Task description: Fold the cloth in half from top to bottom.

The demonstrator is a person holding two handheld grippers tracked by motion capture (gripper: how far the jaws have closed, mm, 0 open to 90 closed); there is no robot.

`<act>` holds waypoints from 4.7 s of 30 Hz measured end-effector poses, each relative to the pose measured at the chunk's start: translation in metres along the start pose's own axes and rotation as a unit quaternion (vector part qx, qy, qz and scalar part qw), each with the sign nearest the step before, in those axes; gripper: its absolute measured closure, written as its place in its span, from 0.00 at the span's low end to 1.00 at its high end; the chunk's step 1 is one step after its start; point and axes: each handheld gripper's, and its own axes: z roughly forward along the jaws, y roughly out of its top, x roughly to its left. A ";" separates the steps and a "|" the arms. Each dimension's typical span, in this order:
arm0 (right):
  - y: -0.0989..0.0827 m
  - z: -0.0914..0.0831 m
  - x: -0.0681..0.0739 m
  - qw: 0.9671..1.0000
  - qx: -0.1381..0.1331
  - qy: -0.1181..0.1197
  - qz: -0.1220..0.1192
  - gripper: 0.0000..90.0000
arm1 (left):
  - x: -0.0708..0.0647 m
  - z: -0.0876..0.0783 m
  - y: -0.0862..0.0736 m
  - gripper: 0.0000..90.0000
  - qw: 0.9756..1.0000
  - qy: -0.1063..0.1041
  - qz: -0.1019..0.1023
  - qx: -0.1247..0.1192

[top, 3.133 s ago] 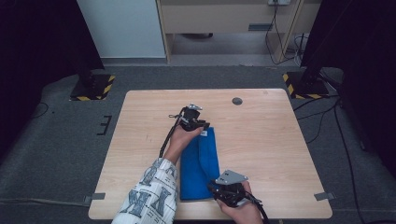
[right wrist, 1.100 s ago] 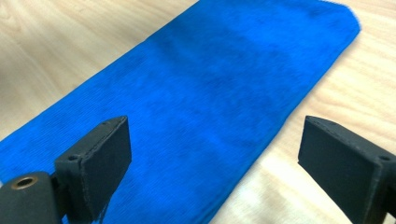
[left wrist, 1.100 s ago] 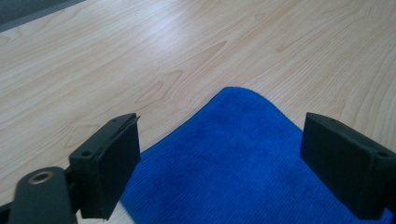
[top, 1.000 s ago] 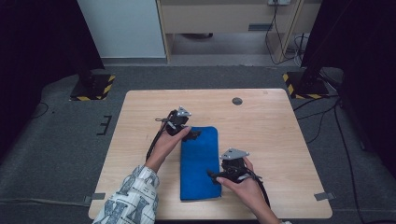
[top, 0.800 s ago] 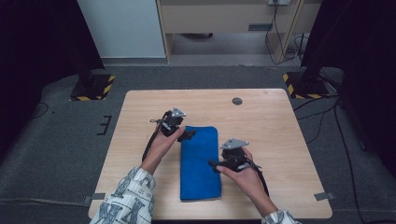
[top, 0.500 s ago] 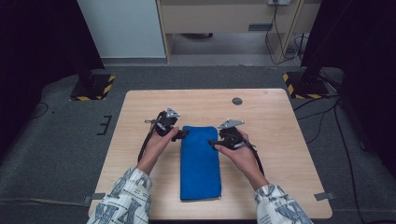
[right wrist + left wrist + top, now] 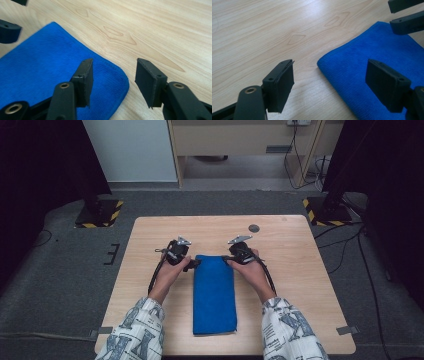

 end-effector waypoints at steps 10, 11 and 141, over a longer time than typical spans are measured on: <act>0.003 0.019 -0.001 1.000 0.023 0.007 0.020 0.54 | 0.007 0.014 -0.005 0.29 1.000 -0.009 -0.021 0.004; 0.003 0.021 -0.002 1.000 0.022 0.010 0.020 0.54 | 0.007 0.015 -0.006 0.30 1.000 -0.012 -0.023 0.003; -0.019 -0.097 0.053 0.989 -0.086 0.102 -0.060 0.95 | -0.056 -0.084 -0.022 0.94 0.990 -0.052 0.088 -0.100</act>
